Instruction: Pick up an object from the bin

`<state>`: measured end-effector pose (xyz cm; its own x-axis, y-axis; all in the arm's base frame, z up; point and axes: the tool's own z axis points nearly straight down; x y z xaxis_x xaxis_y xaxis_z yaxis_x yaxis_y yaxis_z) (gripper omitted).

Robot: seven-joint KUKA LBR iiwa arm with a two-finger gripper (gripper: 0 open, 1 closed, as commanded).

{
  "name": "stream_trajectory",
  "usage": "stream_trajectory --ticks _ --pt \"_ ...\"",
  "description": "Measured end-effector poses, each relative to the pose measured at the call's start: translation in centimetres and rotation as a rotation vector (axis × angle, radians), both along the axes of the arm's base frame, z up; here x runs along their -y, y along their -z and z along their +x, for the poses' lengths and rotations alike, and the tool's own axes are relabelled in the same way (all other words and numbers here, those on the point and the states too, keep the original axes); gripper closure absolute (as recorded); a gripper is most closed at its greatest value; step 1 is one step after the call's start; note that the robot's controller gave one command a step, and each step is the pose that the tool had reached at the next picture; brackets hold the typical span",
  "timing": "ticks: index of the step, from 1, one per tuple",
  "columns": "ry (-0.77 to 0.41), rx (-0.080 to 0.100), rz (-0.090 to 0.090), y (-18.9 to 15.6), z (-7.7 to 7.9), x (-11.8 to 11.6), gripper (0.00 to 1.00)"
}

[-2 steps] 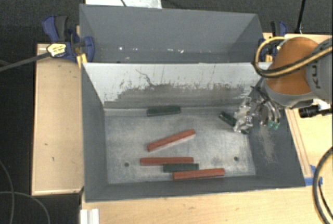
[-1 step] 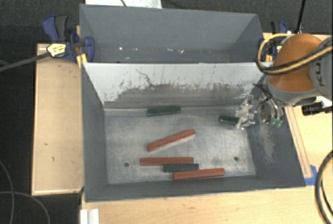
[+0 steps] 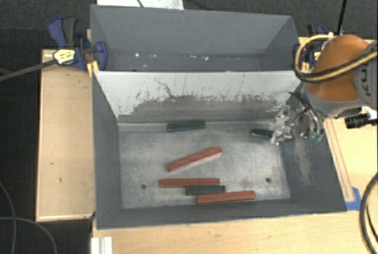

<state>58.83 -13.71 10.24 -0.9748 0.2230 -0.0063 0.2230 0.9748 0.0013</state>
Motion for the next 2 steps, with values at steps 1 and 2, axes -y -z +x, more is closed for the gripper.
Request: stream_trajectory --ticks 1,2 --pt "0.000 0.002 -0.001 -0.48 0.02 0.02 1.00" --pt "-0.001 -0.002 0.000 -0.89 -0.03 -0.01 1.00"
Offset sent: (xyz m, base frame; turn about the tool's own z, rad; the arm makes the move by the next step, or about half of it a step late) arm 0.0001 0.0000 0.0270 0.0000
